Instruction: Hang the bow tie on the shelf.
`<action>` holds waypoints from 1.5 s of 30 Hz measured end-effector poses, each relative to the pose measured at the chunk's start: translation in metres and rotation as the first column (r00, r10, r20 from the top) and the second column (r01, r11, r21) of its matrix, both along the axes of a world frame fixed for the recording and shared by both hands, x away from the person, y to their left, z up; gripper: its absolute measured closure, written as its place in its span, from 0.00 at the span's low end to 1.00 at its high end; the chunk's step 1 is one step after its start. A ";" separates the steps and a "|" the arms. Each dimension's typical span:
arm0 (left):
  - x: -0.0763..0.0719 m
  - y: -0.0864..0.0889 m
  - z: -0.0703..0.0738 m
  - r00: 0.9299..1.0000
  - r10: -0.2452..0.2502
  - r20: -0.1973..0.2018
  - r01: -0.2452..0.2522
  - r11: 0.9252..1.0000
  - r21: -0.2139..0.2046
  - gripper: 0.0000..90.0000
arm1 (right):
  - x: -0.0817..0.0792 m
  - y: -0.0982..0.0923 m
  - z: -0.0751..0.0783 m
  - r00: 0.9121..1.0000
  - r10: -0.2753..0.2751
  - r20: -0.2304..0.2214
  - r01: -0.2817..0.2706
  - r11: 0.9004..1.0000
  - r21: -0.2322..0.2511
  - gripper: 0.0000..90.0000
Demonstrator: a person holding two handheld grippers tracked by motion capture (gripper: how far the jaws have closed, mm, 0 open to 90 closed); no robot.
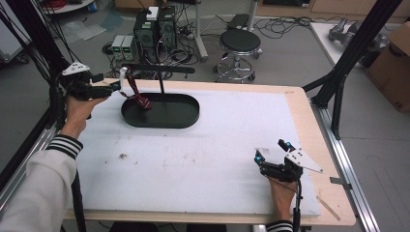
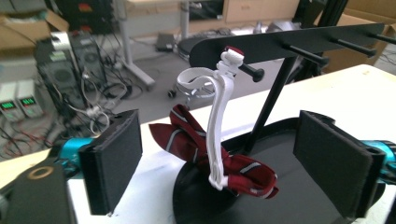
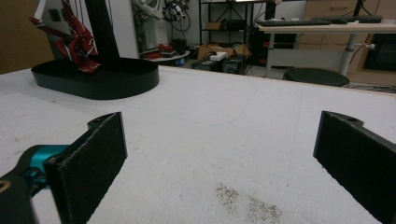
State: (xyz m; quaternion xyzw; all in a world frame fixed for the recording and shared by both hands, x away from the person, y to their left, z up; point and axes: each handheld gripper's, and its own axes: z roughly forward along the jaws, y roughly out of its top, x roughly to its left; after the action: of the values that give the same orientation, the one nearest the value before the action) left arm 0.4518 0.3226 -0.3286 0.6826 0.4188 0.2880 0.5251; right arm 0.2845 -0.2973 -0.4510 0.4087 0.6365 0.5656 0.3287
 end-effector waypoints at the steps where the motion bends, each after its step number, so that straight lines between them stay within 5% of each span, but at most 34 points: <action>1: -0.004 0.001 0.000 1.000 -0.004 0.013 0.004 1.000 0.005 0.15 | 0.000 0.000 0.000 1.000 0.000 -0.003 0.000 1.000 0.002 0.02; 3: -0.023 0.003 -0.004 0.996 -0.041 0.084 0.041 0.999 -0.004 0.13 | 0.000 0.000 0.000 1.000 0.000 0.000 0.000 1.000 -0.002 0.02; 9: -0.063 -0.001 -0.023 0.981 -0.097 0.171 0.090 0.995 0.048 0.13 | 0.000 0.002 0.000 1.000 0.004 -0.012 -0.005 1.000 -0.011 0.02; 19: -0.105 -0.017 -0.070 0.968 -0.163 0.192 0.163 0.986 0.018 0.13 | -0.001 0.001 0.000 1.000 0.000 -0.002 0.000 1.000 0.000 0.02; 29: -0.130 -0.024 -0.099 0.981 -0.115 0.156 0.125 0.991 -0.058 0.13 | -0.001 0.001 0.000 1.000 0.000 0.002 0.000 1.000 -0.001 0.02; 34: -0.139 -0.026 -0.113 0.981 -0.085 0.177 0.101 0.991 -0.086 0.13 | -0.001 0.000 0.000 1.000 0.000 0.008 0.000 1.000 -0.004 0.02; 37: -0.147 -0.030 -0.123 0.974 -0.055 0.221 0.077 0.993 -0.091 0.13 | -0.001 0.001 0.000 1.000 0.001 0.002 -0.001 1.000 0.001 0.02; 41: -0.148 -0.031 -0.123 0.974 -0.053 0.219 0.072 0.994 -0.077 0.13 | -0.001 0.001 0.000 1.000 0.002 0.001 -0.002 1.000 0.002 0.02; 45: -0.147 -0.029 -0.123 0.978 -0.033 0.204 0.056 0.993 -0.107 0.13 | -0.001 0.000 0.000 1.000 -0.001 0.005 0.001 1.000 0.003 0.02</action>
State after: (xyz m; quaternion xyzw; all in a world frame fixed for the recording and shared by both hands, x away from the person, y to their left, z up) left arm 0.3047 0.2937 -0.4519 0.6285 0.3637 0.3200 0.6086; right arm 0.2832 -0.2970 -0.4511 0.4080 0.6347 0.5673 0.3299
